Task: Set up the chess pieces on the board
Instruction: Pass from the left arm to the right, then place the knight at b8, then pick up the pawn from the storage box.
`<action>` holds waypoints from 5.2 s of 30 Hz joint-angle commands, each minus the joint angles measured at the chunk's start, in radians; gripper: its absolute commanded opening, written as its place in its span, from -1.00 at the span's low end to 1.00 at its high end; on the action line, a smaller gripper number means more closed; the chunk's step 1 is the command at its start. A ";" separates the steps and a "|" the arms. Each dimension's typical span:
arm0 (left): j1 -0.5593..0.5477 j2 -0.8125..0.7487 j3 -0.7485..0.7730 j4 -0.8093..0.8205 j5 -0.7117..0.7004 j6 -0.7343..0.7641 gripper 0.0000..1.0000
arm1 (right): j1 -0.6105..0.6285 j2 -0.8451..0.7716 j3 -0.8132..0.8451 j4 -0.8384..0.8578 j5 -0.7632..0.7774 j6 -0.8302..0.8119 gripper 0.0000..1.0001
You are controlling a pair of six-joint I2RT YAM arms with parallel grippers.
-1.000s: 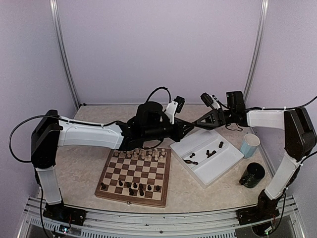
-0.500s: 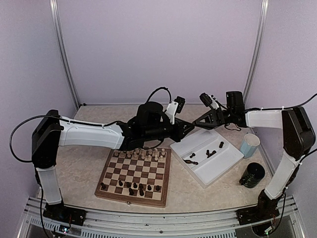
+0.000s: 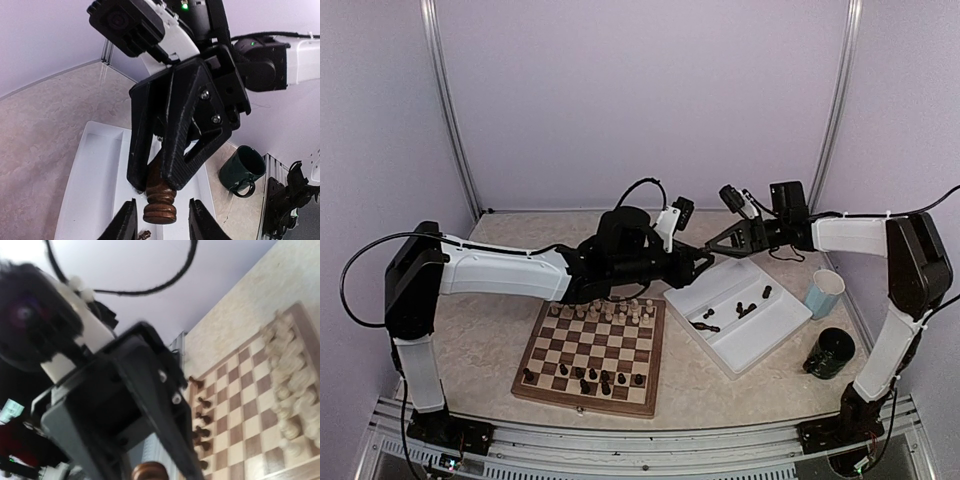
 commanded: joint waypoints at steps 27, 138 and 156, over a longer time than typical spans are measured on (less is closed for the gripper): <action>0.315 -0.511 -0.230 -0.559 -0.421 0.074 0.17 | 0.693 -0.001 0.361 -0.941 1.057 -1.108 -0.74; 0.224 -0.380 -0.172 -0.586 -0.191 0.115 0.12 | 0.325 0.037 0.102 -0.788 1.340 -1.348 -0.64; 0.214 -0.352 -0.180 -0.566 -0.129 0.113 0.12 | 0.309 0.140 0.150 -0.751 1.387 -1.371 -0.51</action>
